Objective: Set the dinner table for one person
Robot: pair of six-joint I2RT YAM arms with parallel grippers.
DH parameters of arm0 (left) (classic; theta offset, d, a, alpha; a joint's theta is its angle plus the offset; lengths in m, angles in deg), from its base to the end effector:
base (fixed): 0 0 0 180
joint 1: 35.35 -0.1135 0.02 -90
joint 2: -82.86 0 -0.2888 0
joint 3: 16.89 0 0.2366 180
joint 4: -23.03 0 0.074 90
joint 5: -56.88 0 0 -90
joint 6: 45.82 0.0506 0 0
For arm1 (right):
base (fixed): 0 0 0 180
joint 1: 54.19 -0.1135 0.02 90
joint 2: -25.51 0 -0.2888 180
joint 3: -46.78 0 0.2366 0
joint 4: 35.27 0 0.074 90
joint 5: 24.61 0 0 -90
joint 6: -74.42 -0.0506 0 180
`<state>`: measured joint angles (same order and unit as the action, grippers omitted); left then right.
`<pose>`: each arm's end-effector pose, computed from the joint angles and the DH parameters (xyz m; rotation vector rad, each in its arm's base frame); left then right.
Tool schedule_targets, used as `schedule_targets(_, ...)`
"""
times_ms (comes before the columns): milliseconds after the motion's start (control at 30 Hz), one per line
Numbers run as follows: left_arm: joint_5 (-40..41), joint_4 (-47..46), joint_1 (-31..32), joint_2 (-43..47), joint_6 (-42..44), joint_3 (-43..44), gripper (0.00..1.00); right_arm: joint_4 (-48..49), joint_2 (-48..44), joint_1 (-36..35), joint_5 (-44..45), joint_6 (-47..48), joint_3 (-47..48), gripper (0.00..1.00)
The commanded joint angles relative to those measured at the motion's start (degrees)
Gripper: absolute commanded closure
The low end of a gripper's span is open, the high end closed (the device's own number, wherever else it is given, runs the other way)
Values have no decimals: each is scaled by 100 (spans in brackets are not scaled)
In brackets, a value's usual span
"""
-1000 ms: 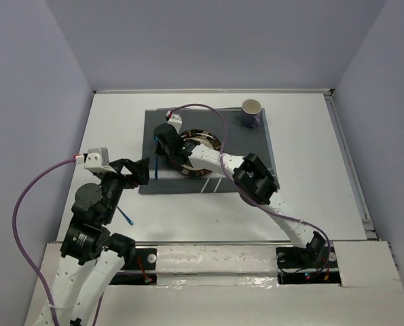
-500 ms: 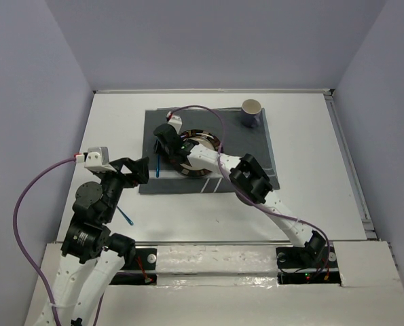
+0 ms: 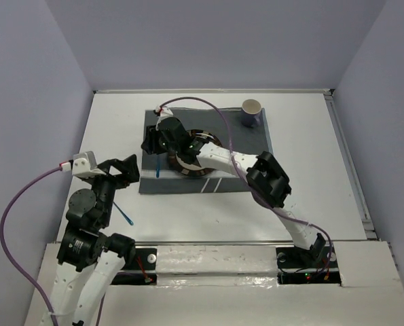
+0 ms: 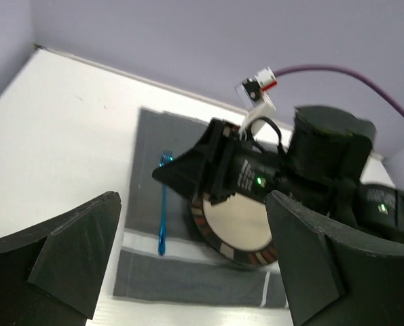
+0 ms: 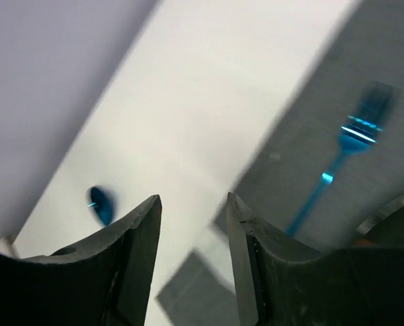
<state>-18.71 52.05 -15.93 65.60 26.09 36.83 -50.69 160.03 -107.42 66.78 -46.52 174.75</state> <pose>0.0574 -0.0069 0.3557 -0.1906 1.4422 -0.3550 0.3440 0.4583 0.2458 -0.3845 2.0398 0.9202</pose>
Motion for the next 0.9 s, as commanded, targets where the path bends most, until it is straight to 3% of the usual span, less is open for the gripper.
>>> schedule_targets(0,1053,-334,-17,292,191,404,1,610,2,-600,-1271,1159,132,48)
schedule_targets(133,1809,-492,-17,477,367,255,1,91,477,-1143,-1580,1809,755,38)
schedule_targets(267,1898,-650,-35,679,376,123,1,-461,786,-1513,-1440,2477,1187,29)
schedule_targets(733,1688,-747,-237,794,323,53,1,-1368,1726,-1998,-491,3024,2111,26)
schedule_targets(867,1617,-765,-237,829,323,44,1,-1395,1630,-2051,-341,2980,1918,38)
